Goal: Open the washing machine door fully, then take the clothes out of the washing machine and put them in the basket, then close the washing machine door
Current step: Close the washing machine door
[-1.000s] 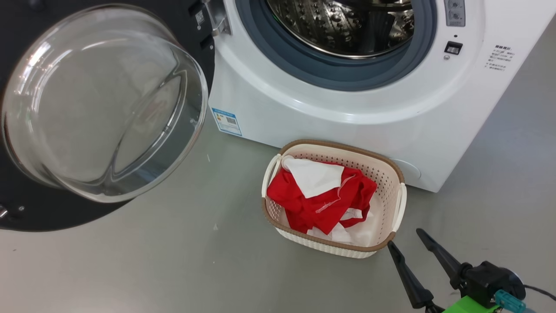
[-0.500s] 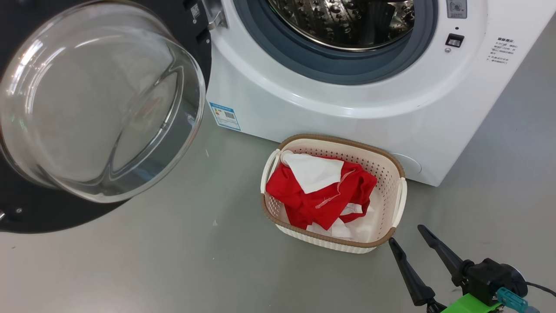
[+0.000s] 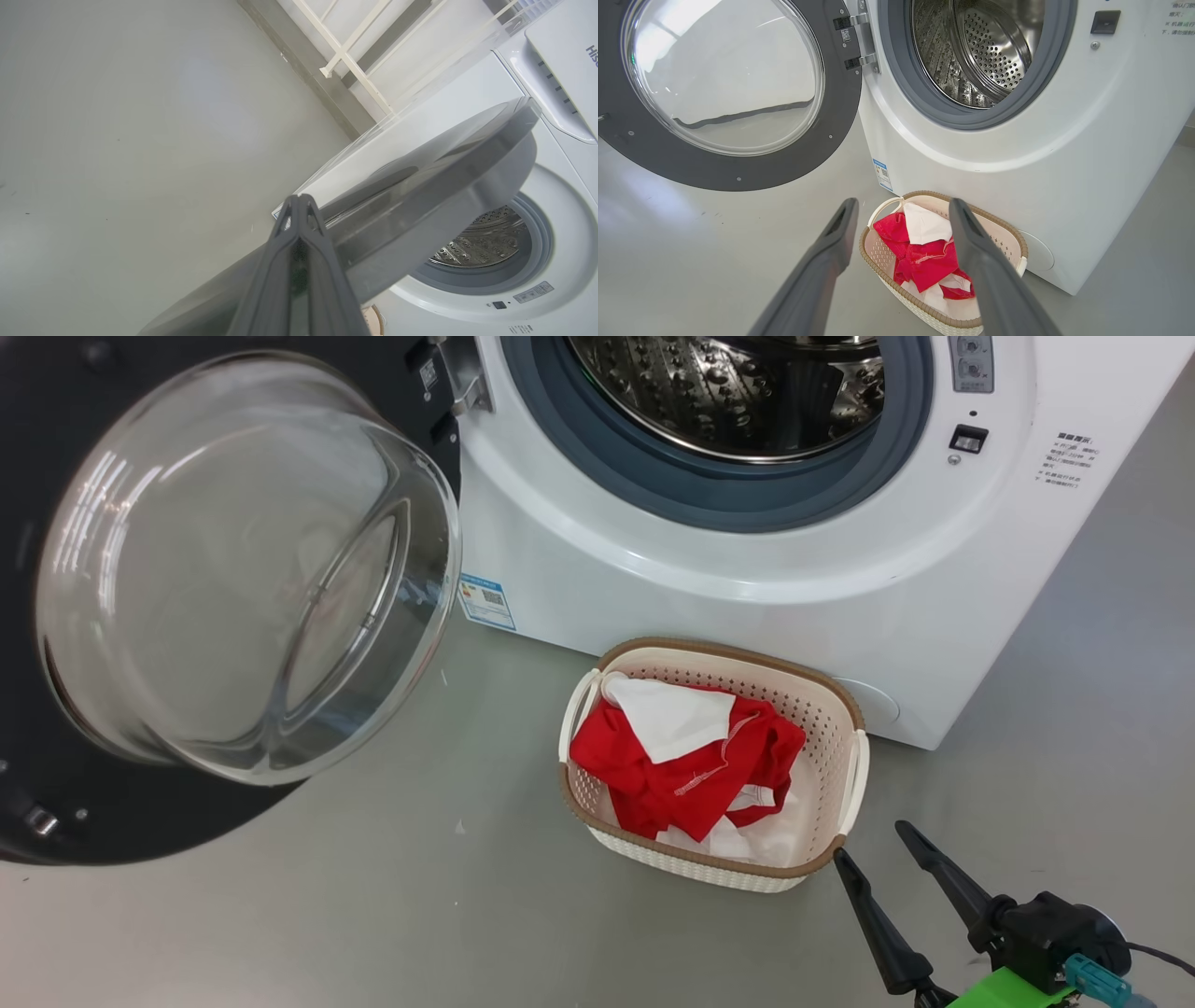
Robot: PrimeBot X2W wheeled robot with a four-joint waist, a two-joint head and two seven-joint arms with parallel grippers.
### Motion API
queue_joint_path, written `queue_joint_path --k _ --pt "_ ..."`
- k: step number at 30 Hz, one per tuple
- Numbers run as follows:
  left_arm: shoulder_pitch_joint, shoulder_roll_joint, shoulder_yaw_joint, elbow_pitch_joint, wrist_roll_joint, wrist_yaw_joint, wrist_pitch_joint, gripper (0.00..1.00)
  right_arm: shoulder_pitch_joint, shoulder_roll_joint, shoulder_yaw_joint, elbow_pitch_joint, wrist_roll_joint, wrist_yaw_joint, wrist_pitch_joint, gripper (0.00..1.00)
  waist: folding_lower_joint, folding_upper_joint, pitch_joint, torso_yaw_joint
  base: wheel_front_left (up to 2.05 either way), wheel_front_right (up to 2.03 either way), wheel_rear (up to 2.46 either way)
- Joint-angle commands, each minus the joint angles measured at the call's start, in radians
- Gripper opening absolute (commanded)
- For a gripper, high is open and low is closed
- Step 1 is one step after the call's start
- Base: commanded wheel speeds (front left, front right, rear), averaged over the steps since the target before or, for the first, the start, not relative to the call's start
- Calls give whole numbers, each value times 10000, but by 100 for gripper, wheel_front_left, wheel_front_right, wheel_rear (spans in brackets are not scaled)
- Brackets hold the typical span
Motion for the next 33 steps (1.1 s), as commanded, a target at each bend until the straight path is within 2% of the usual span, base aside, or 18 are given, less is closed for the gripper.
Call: queue_joint_path --k 1,7,14,25,33 --pt "244 277 -67 -306 -115 -69 327 0 -234 -90 218 -199 7 48 -65 100 0 0 -25 -24 0 0 0" --pt "923 310 -321 -1661 -750 -69 1193 0 -155 -11 178 -157 21 48 -65 100 0 0 -225 -125 0 0 0" --pt "1632 393 -530 -2947 -1217 -69 1522 0 -93 115 147 -150 7 48 -65 100 0 0 -540 -361 0 0 0" --pt "2407 368 -984 -4925 -2277 -69 2113 0 15 352 32 -149 -18 48 -65 100 0 0 -783 -1169 0 0 0" --pt "2363 57 -1728 -6436 -2683 -69 2273 0 -17 443 -99 -175 -28 48 -65 100 0 0 -745 -1864 0 0 0"
